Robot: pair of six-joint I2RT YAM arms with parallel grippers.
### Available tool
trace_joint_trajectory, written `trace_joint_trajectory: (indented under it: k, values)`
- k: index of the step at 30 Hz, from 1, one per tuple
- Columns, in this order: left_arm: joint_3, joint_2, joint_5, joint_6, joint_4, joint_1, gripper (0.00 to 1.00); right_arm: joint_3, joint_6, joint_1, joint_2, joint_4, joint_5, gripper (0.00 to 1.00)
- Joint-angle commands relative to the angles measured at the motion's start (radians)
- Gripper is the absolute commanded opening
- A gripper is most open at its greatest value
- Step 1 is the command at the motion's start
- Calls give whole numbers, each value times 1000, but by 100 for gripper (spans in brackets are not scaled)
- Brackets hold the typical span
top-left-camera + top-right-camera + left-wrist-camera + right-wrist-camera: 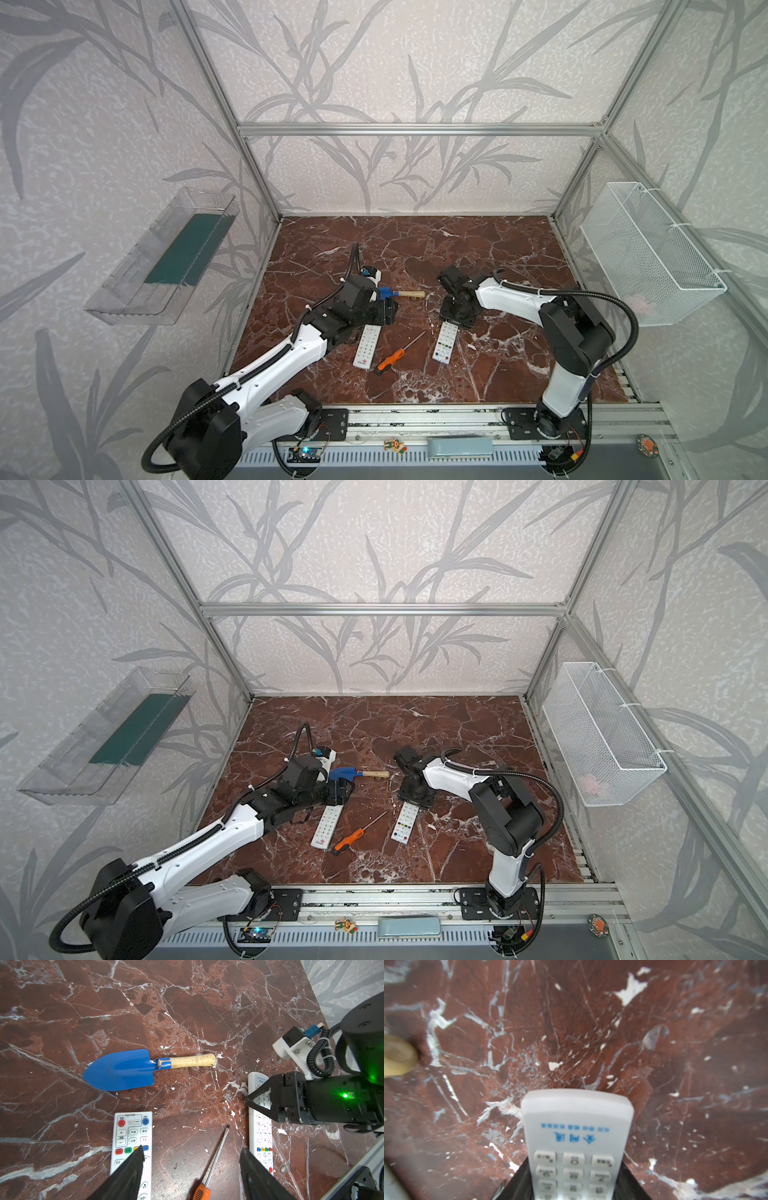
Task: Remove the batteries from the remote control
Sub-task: 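Lift the remote with the right gripper and stand it upright toward the left gripper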
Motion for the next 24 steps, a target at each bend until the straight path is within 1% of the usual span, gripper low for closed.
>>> trace_joint_trajectory:
  k: [1, 3, 4, 6, 8, 9, 11, 13, 15, 16, 18, 20, 21, 22, 23, 24]
  values:
    - [20, 23, 66, -30, 22, 4, 74, -66, -20, -53, -48, 157, -110, 37]
    - [16, 39, 115, -39, 52, 4, 74, -76, -53, -83, -69, 184, -159, 35]
    - [13, 50, 147, -39, 73, 2, 74, -75, -67, -100, -106, 179, -178, 34]
    - [12, 70, 210, -31, 114, -4, 74, -73, -83, -135, -134, 169, -220, 34]
    - [29, 89, 264, 23, 134, -33, 74, -58, -105, -171, -145, 148, -297, 33]
    - [55, 101, 263, 78, 106, -60, 74, -39, -122, -193, -145, 118, -336, 33]
    - [133, 133, 203, 226, -9, -131, 75, 3, -155, -217, -146, 40, -384, 31]
    - [221, 168, 87, 405, -139, -210, 77, 37, -186, -231, -153, -33, -409, 31]
    - [270, 185, -17, 518, -200, -262, 80, 38, -183, -240, -174, -56, -442, 31]
    - [280, 182, -15, 552, -201, -270, 80, 21, -163, -247, -191, -37, -471, 31]
    - [252, 155, 40, 602, -143, -271, 80, -20, -110, -259, -225, 16, -532, 31]
    - [168, 98, 85, 661, -5, -277, 80, -44, -75, -266, -253, 49, -565, 31]
    - [113, 60, 116, 710, 79, -280, 80, -51, -67, -268, -263, 57, -581, 31]
    - [64, 23, 142, 774, 135, -283, 83, -57, -59, -269, -271, 60, -596, 32]
    - [27, -10, 161, 819, 178, -285, 86, -62, -54, -271, -279, 60, -606, 32]
    - [-8, -45, 199, 900, 197, -287, 87, -70, -44, -277, -283, 65, -623, 32]
